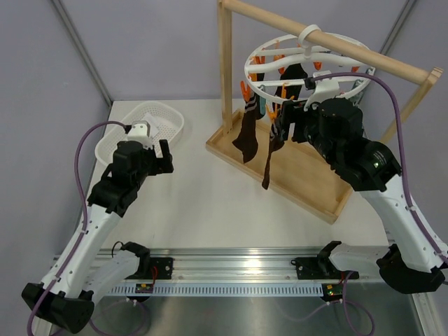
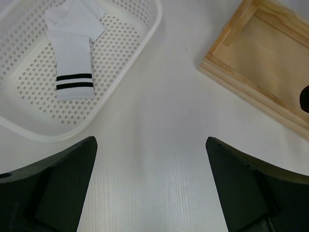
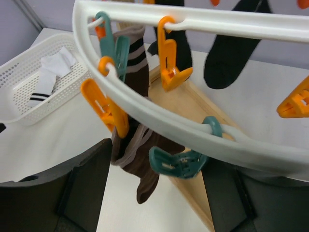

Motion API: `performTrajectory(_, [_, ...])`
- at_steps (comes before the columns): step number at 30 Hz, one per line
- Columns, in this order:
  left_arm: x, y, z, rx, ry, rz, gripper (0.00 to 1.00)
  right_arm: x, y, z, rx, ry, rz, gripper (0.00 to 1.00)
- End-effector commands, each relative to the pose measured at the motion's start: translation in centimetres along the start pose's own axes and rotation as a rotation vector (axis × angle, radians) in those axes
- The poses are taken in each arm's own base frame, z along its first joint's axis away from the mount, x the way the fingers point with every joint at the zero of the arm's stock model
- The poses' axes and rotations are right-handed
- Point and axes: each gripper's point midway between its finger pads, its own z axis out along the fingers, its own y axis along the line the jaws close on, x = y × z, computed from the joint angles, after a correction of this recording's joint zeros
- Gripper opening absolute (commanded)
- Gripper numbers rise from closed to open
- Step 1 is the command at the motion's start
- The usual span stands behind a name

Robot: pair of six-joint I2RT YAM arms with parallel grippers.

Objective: Clip the socks to the hanger
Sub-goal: Open the clamp at the hanger.

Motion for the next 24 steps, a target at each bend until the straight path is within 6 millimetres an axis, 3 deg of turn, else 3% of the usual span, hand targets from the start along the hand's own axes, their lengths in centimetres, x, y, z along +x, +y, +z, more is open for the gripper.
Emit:
performTrajectory(1, [-1.3, 0.5, -0.2, -0.025, -0.064, 0.005, 0.99, -2.4, 3.8, 1.0, -0.17, -0.051, 0.041, 0.78])
performTrajectory(6, [-1.4, 0.4, -0.4, -0.017, -0.069, 0.004, 0.99, -3.5, 6.7, 1.4, -0.247, -0.088, 0.064, 0.76])
performTrajectory(7, [-1.4, 0.4, -0.4, -0.017, -0.069, 0.004, 0.99, -3.4, 8.1, 1.7, -0.265, -0.095, 0.057, 0.76])
performTrajectory(11, [-1.4, 0.4, -0.4, -0.019, -0.071, 0.006, 0.99, -3.3, 10.1, 3.0, -0.283, -0.094, 0.057, 0.76])
performTrajectory(17, [-1.3, 0.7, -0.4, -0.029, -0.073, 0.007, 0.99, -3.9, 11.3, 3.6, -0.312, -0.114, 0.074, 0.77])
performTrajectory(24, [-1.2, 0.5, -0.3, -0.021, -0.067, 0.005, 0.99, -3.6, 11.5, 1.7, -0.343, -0.065, 0.08, 0.78])
